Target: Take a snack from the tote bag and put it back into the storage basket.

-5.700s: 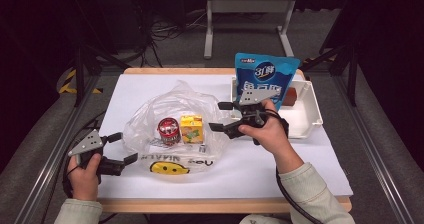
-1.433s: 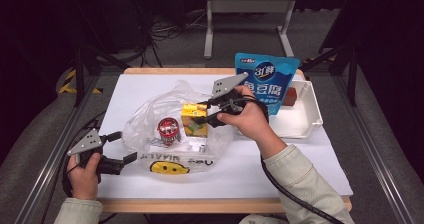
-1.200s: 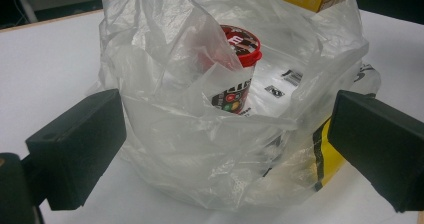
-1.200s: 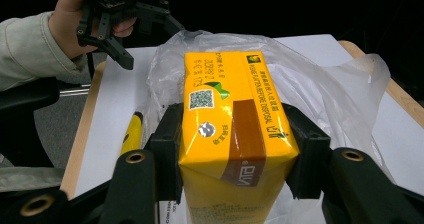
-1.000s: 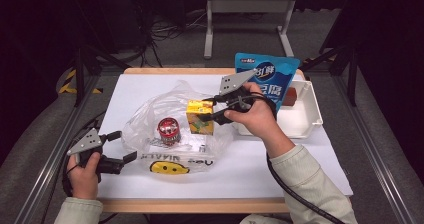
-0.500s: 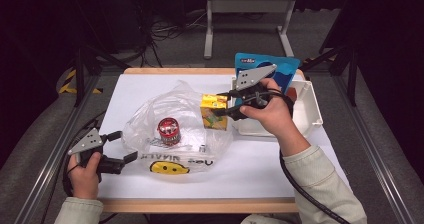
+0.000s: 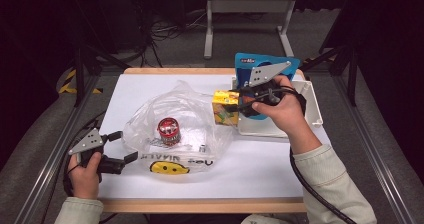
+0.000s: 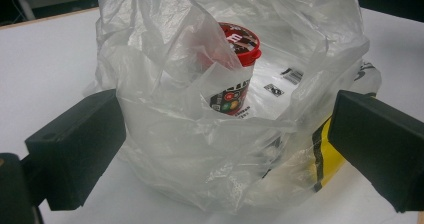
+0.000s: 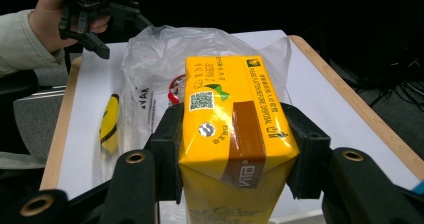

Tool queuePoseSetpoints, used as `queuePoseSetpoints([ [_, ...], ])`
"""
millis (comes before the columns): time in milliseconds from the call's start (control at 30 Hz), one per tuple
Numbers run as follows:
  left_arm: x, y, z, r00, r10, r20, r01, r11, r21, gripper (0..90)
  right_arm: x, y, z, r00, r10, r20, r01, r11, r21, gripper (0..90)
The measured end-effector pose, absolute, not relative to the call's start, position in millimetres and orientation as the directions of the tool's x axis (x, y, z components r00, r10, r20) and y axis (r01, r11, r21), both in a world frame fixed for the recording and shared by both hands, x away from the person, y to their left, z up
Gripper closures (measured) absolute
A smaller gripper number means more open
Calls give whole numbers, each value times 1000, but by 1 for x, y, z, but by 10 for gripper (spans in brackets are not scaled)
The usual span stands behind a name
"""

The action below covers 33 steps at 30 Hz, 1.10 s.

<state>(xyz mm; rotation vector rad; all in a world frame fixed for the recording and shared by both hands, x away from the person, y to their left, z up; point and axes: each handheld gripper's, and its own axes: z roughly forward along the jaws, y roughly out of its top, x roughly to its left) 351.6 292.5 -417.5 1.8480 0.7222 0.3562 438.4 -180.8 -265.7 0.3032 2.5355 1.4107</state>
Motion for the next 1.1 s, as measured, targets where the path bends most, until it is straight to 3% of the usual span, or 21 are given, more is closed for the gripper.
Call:
queuePoseSetpoints([
  [1100, 352, 292, -418, 770, 632, -91, 313, -250, 916, 25, 470, -240, -275, -904, 420, -81, 151, 490, 858, 515],
])
